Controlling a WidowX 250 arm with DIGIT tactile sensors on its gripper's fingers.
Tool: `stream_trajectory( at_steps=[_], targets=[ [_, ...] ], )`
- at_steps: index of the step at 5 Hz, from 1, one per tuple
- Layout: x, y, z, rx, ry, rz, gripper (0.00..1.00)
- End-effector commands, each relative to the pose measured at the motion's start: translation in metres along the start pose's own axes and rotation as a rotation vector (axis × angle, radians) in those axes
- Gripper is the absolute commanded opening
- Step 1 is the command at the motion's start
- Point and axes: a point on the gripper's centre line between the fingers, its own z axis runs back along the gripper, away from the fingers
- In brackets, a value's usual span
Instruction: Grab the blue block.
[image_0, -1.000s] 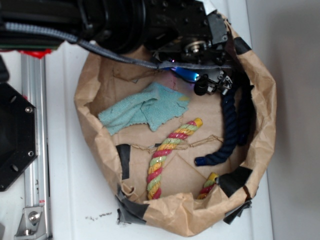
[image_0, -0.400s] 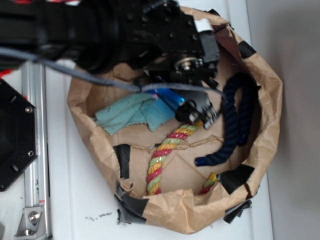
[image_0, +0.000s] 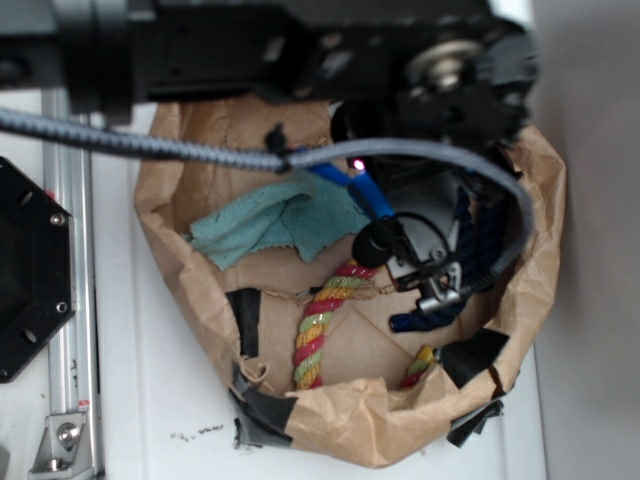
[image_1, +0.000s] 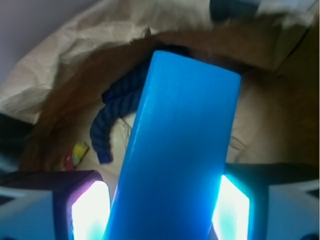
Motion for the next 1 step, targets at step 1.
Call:
stream_trajectory(
  at_steps=[1],
  targets=[
    [-0.0066, 0.02, 0.026, 0.069, -0.034, -0.072, 0.0]
  ],
)
